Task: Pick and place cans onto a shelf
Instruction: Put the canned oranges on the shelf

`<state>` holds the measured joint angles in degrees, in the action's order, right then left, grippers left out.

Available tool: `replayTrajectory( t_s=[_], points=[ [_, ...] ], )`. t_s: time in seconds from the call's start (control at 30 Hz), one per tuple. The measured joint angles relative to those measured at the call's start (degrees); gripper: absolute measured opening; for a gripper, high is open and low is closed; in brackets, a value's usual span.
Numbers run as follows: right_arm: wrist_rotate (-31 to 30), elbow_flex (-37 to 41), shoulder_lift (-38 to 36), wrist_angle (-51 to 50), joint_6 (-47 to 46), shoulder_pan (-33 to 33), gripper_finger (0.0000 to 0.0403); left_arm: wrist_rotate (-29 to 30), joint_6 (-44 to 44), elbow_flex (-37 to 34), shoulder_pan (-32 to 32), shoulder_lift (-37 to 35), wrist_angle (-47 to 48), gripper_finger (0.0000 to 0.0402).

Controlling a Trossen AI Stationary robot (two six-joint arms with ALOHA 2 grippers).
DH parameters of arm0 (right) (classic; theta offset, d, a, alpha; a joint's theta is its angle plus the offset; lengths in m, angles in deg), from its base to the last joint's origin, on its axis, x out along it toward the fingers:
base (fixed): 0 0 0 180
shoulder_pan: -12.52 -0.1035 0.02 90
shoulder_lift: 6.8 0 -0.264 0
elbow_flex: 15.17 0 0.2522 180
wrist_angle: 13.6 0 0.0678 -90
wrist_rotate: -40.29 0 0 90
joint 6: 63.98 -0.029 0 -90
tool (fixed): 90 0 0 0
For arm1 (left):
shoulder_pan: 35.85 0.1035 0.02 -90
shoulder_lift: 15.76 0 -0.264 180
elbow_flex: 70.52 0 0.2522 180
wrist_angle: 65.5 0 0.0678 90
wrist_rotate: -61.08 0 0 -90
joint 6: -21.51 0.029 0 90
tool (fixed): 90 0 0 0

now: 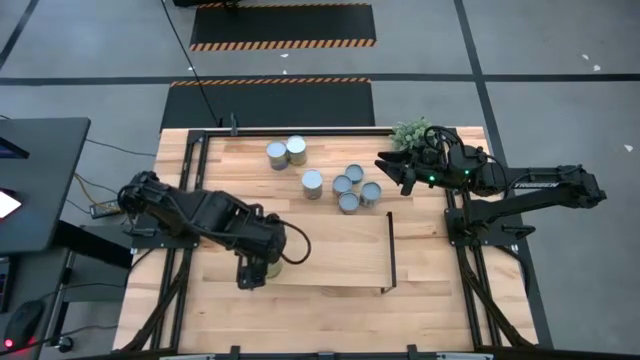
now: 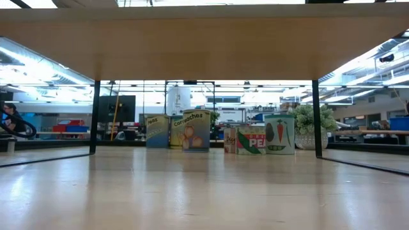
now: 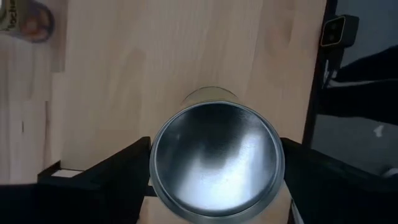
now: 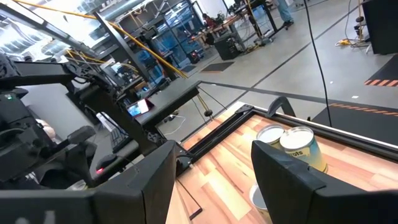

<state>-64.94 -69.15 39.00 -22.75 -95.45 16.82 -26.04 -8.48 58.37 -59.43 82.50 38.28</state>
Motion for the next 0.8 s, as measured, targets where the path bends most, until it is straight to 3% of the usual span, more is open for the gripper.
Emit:
replayTrajectory(
  t_s=[0.8],
  points=[
    [0.4,0.0,0.0,0.0,0.0,0.0,0.0217,0.2,-1.2,-4.7,-2.0,1.7,-0.1,0.0324]
  ],
)
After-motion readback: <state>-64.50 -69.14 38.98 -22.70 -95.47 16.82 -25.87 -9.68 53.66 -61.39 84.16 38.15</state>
